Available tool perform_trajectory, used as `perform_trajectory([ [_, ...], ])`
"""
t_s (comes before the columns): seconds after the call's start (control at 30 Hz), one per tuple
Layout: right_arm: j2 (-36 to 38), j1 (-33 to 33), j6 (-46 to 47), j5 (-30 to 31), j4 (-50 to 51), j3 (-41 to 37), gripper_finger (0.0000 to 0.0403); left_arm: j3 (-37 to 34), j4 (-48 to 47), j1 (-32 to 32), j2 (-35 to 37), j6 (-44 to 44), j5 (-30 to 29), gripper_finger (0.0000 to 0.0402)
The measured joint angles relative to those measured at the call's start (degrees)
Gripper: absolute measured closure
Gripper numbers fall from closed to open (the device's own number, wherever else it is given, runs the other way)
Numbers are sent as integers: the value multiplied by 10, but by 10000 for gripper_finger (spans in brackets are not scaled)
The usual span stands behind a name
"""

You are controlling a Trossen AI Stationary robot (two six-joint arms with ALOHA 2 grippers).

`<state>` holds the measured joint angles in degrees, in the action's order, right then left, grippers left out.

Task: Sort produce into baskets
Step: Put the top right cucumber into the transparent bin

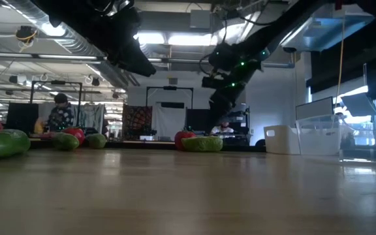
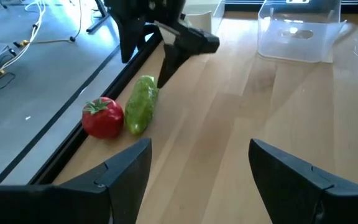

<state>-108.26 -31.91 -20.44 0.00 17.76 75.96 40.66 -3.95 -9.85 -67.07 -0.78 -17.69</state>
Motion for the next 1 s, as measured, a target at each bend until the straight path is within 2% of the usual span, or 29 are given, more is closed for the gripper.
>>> perform_trajectory([
  [0.3,-30,-9,-19,37,-18,0,49,0,1,0,0,0,0,137],
  [0.73,-74,-23,-24,31,-42,0,50,0,1,0,0,3,-1,137],
  [0.87,-80,-23,-34,19,-48,0,66,0,1,0,0,3,-1,137],
  [1.0,-83,-22,-61,48,-61,-1,92,0,1,-1,0,3,-1,137],
])
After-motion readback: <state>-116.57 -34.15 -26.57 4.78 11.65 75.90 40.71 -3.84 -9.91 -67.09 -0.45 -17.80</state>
